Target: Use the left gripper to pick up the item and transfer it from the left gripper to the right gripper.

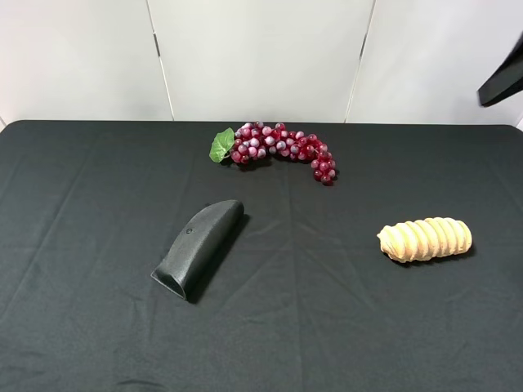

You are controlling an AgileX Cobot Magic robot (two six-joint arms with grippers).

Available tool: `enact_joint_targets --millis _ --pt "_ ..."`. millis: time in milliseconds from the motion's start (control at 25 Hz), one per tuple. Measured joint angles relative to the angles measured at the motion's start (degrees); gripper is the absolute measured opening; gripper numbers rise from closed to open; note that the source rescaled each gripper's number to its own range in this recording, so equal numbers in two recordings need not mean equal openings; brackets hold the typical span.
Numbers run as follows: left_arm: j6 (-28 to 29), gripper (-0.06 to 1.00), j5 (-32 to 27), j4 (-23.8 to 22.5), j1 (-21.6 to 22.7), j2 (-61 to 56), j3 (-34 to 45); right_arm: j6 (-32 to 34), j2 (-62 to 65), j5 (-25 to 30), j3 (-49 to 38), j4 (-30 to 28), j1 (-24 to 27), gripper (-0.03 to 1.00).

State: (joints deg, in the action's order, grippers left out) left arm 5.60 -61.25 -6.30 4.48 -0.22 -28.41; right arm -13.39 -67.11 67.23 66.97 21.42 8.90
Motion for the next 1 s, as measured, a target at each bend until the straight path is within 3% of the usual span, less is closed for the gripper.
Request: enact_joint_targets --millis 440,1000 --pt "0.0 0.97 0.0 0.0 0.0 0.0 0.0 1.4 19.2 1.0 -8.3 -4.8 0.0 1.00" --pt "0.0 0.97 0.0 0.0 0.0 0.0 0.0 1.5 48.1 -7.6 -27.7 -6.9 0.0 1.00"
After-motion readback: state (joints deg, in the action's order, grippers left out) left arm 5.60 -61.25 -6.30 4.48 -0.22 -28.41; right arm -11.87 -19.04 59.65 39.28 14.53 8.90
